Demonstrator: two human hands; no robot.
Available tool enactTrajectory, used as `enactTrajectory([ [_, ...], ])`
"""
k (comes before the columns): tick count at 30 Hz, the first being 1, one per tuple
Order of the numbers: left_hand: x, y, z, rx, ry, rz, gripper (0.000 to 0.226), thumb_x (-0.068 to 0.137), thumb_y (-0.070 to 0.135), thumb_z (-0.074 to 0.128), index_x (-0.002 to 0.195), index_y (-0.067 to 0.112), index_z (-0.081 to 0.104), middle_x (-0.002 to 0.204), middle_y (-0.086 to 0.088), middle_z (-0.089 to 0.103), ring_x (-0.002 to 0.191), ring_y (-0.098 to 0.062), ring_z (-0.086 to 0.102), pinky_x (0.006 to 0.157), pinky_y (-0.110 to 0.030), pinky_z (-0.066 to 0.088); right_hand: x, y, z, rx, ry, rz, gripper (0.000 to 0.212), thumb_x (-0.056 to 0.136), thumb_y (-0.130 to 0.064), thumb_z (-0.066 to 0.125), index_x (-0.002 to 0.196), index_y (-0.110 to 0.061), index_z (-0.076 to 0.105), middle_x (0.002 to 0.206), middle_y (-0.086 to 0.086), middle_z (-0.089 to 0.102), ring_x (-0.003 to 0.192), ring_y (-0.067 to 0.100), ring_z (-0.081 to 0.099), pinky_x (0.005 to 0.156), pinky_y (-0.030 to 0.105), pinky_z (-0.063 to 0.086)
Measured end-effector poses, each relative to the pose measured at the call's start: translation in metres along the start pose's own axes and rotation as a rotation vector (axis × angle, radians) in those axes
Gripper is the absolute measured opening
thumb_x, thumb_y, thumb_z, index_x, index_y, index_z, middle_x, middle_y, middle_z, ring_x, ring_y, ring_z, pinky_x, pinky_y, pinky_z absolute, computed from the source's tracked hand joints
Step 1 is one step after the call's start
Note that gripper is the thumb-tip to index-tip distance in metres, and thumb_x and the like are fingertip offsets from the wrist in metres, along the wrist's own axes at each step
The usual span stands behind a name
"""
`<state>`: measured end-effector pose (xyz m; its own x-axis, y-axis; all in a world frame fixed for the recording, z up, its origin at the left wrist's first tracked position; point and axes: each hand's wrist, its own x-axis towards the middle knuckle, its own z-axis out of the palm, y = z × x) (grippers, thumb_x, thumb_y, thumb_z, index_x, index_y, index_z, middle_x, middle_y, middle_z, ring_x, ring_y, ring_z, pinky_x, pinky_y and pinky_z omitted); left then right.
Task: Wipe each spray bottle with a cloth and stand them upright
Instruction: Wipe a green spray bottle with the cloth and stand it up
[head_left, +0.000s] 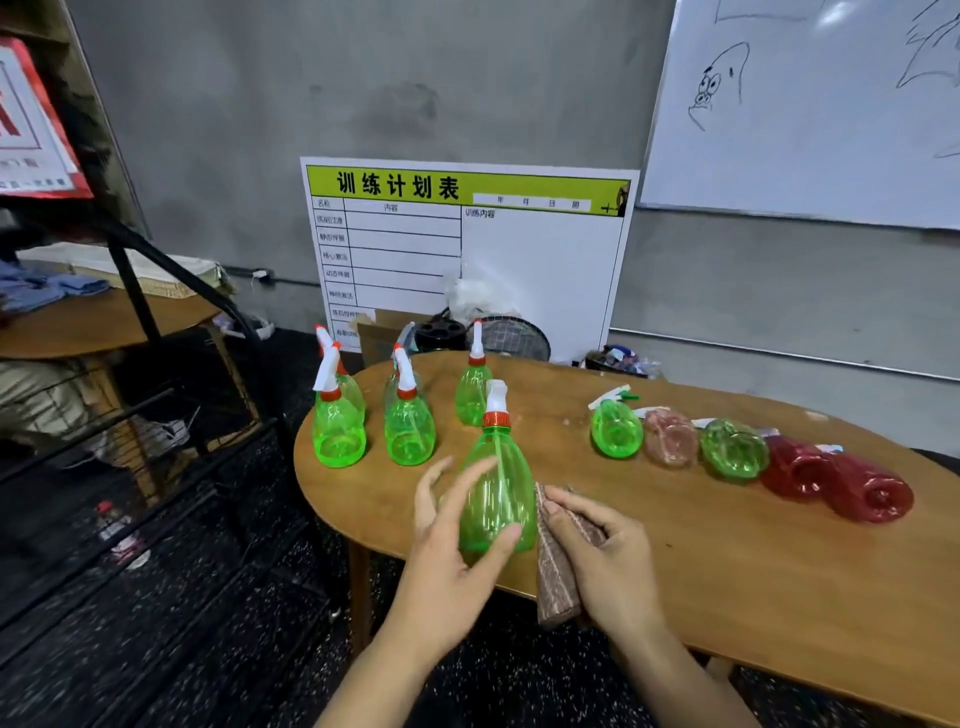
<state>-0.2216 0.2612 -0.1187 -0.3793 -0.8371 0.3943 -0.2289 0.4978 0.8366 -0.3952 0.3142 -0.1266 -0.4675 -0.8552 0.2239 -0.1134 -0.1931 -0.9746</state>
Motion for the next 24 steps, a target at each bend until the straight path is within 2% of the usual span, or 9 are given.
enactTrajectory([
  [2,0.006,-0.02,0.003,-0.035,-0.029,-0.076,0.096,0.086,0.044,0.083,0.153,0.068,0.018,0.156,0.025,0.019,0.144,0.011,0.03,0.118,-0.028,0.032,0.008,0.015,0.002,0.01,0.005,0.042,0.025,0.094,-0.012,0.074,0.107,-0.031,0.082,0.111,-0.008,0.079,0.113,0.016,0.073,0.107,0.051,0.053],
  [4,0.013,-0.038,0.008,-0.033,-0.068,-0.151,0.111,0.082,0.044,0.087,0.16,0.059,0.009,0.154,0.024,0.026,0.14,0.012,0.037,0.116,-0.022,0.033,0.015,0.029,0.004,-0.006,-0.005,0.099,0.025,0.095,-0.012,0.072,0.108,-0.032,0.082,0.113,-0.009,0.078,0.113,0.015,0.073,0.107,0.05,0.053],
  [9,0.026,-0.073,0.025,-0.056,-0.054,-0.192,0.102,0.081,0.032,0.091,0.159,0.048,0.027,0.147,0.022,0.041,0.132,0.021,0.039,0.101,0.005,0.03,0.032,0.065,0.007,-0.086,0.001,0.184,0.026,0.094,-0.021,0.074,0.105,-0.043,0.08,0.116,-0.014,0.077,0.108,0.021,0.075,0.1,0.049,0.058],
  [10,0.028,-0.08,0.029,-0.068,-0.043,-0.196,0.101,0.081,0.029,0.091,0.158,0.047,0.029,0.148,0.023,0.042,0.133,0.021,0.038,0.105,0.002,0.031,0.036,0.071,0.009,-0.097,0.017,0.193,0.027,0.093,-0.022,0.074,0.103,-0.047,0.08,0.115,-0.013,0.077,0.105,0.024,0.076,0.097,0.05,0.06],
  [12,0.032,-0.095,0.036,-0.082,-0.029,-0.213,0.101,0.08,0.025,0.092,0.158,0.048,0.032,0.152,0.022,0.044,0.139,0.014,0.039,0.12,-0.019,0.036,0.042,0.082,0.012,-0.132,0.037,0.212,0.026,0.094,-0.024,0.075,0.103,-0.048,0.079,0.114,-0.011,0.078,0.099,0.023,0.077,0.09,0.051,0.062],
  [15,0.042,-0.114,0.045,-0.072,-0.016,-0.235,0.103,0.079,0.018,0.093,0.157,0.05,0.033,0.154,0.023,0.048,0.143,0.0,0.046,0.123,-0.041,0.04,0.054,0.1,0.016,-0.202,0.032,0.224,0.023,0.096,-0.026,0.073,0.112,-0.043,0.077,0.096,-0.012,0.08,0.085,0.043,0.074,0.072,0.063,0.061],
  [17,0.053,-0.124,0.049,-0.055,-0.008,-0.233,0.105,0.078,0.013,0.093,0.157,0.047,0.033,0.154,0.021,0.05,0.143,-0.003,0.047,0.123,-0.042,0.04,0.063,0.104,0.02,-0.206,0.059,0.202,0.024,0.095,-0.024,0.074,0.11,-0.043,0.077,0.101,-0.016,0.078,0.082,0.031,0.077,0.072,0.054,0.064],
  [20,0.071,-0.138,0.055,-0.033,0.017,-0.228,0.106,0.077,0.007,0.092,0.16,0.039,0.034,0.155,0.013,0.052,0.145,-0.006,0.048,0.123,-0.042,0.04,0.079,0.115,0.026,-0.25,0.097,0.085,0.024,0.093,-0.022,0.077,0.11,-0.039,0.08,0.106,-0.02,0.074,0.095,-0.008,0.07,0.086,0.012,0.053],
  [24,0.1,-0.155,0.063,-0.006,0.055,-0.229,0.105,0.078,0.008,0.09,0.161,0.035,0.032,0.156,0.011,0.051,0.145,-0.007,0.048,0.123,-0.041,0.04,0.107,0.132,0.037,-0.307,0.126,0.039,0.02,0.093,-0.026,0.078,0.111,-0.034,0.081,0.099,-0.015,0.074,0.097,-0.014,0.065,0.086,0.007,0.045],
])
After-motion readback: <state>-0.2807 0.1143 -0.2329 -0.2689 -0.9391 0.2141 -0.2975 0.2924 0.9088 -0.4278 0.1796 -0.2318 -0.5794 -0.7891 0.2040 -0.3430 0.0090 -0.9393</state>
